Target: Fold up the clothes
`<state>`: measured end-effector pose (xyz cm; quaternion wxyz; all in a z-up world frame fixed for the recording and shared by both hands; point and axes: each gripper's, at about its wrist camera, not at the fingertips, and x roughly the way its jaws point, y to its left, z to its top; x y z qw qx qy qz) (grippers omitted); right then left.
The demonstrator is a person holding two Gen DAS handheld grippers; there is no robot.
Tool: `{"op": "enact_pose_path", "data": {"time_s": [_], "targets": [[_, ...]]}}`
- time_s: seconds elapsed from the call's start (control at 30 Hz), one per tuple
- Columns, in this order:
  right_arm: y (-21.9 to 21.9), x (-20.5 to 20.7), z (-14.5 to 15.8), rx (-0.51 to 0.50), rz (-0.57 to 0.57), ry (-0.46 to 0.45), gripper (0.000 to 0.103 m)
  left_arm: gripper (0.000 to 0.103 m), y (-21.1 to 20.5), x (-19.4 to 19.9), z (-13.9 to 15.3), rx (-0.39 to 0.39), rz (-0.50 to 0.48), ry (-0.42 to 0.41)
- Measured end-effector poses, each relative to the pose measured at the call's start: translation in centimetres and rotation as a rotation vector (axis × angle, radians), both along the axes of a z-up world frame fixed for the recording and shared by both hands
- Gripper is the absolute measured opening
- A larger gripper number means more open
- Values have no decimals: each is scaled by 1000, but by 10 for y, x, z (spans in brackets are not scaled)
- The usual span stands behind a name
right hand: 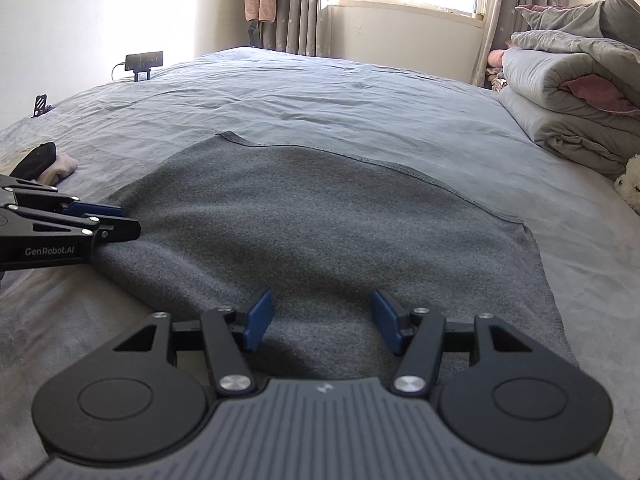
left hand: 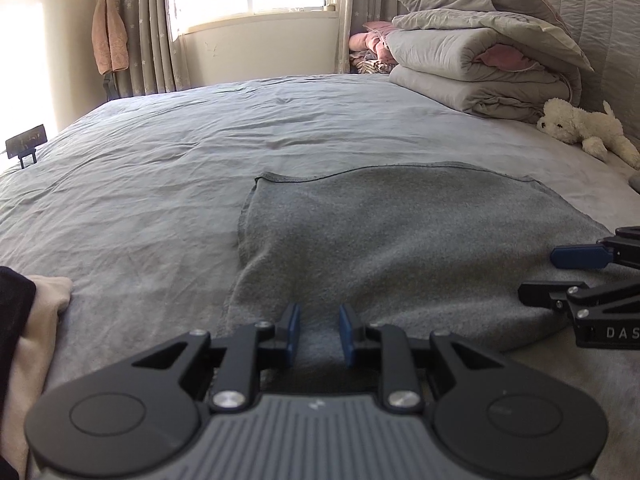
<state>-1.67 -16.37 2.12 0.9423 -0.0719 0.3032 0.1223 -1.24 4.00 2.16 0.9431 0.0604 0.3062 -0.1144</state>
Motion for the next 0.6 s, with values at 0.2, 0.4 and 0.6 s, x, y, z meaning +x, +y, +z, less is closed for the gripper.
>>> {"op": "enact_pose_path", "data": {"time_s": [0.2, 0.4, 0.6], "targets": [[-20, -11, 1, -32, -8, -37, 58, 24, 3, -4, -2, 15, -16, -19], [-47, -21, 1, 0, -37, -39, 60, 24, 4, -5, -1, 17, -15, -18], [-63, -29, 6, 53, -104, -20, 60, 24, 6, -5, 1, 17, -8, -15]]}}
